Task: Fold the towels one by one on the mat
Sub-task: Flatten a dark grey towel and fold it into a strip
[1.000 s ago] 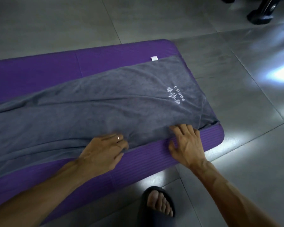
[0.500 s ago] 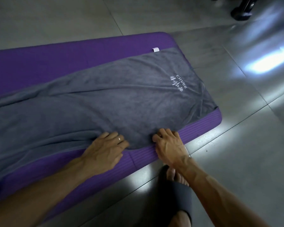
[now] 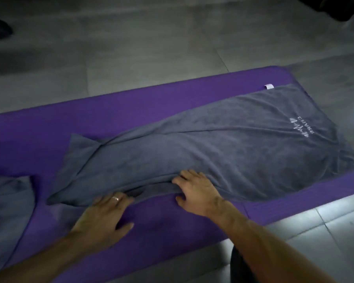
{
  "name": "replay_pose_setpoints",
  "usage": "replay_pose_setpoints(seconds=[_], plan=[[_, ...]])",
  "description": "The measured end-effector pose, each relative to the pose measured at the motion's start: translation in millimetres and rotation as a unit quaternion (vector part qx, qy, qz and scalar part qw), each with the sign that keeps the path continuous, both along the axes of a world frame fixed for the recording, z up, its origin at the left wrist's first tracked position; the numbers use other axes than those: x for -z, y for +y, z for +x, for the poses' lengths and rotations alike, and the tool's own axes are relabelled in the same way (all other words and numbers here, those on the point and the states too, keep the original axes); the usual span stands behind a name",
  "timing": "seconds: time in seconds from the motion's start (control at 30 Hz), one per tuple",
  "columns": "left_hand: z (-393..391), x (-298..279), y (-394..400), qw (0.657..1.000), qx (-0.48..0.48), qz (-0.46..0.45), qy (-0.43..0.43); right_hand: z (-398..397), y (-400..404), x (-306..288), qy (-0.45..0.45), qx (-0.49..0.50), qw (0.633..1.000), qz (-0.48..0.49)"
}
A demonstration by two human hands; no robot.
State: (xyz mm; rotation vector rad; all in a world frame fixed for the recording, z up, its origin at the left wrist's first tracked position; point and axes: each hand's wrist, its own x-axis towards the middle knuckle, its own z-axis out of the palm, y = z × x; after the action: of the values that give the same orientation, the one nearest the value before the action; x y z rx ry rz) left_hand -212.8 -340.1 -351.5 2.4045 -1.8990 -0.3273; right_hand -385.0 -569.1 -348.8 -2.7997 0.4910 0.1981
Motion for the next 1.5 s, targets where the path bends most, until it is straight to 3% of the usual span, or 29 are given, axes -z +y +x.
replay_pose_setpoints(seconds=[0.07,0.27,0.33,0.43,0.5,0.57,0.63,0.73,0.83,0.93,1.03,1.13,1.33,1.43,1.5], plan=[[-13,19,11,0.997,-0.074,-0.002,-0.029,12,6,11,0.003,-0.041,0.999,-0.005],[-25,35,33,0.984,-0.127,-0.108,-0.057,20,10,16,-0.011,-0.071,0.997,0.018],[-24,25,41,0.985,-0.119,-0.114,-0.054,21,10,11,-0.015,-0.065,0.996,0.067],[-22,10,70,0.996,-0.043,-0.052,-0.053,20,19,2,0.042,-0.119,0.979,0.157],[-25,8,95,0.999,0.001,0.015,-0.046,21,33,-2,0.102,-0.201,0.962,0.153],[-31,10,111,0.998,-0.027,0.043,-0.039,32,45,-2,0.1,-0.224,0.957,0.153],[-41,7,111,0.994,-0.104,0.02,-0.037,58,52,-2,0.041,-0.192,0.964,0.177],[-52,2,94,0.949,-0.312,-0.044,-0.027,109,58,-2,-0.022,-0.18,0.975,0.13],[-48,2,82,0.88,-0.475,-0.013,-0.012,165,68,0,-0.064,-0.208,0.974,0.069],[-41,6,78,0.863,-0.503,0.055,0.002,219,80,8,-0.094,-0.269,0.957,-0.045],[-38,5,71,0.842,-0.538,0.024,0.044,259,90,14,-0.087,-0.323,0.928,-0.165],[-42,5,64,0.85,-0.523,-0.004,0.059,282,88,16,-0.07,-0.348,0.909,-0.219],[-61,13,81,0.873,-0.475,-0.067,0.087,284,38,4,-0.205,-0.287,0.924,-0.145],[-73,19,94,0.879,-0.463,-0.083,0.075,271,9,8,-0.118,-0.34,0.92,-0.152],[-74,24,98,0.859,-0.501,-0.106,0.025,269,1,14,-0.058,-0.337,0.93,-0.132]])
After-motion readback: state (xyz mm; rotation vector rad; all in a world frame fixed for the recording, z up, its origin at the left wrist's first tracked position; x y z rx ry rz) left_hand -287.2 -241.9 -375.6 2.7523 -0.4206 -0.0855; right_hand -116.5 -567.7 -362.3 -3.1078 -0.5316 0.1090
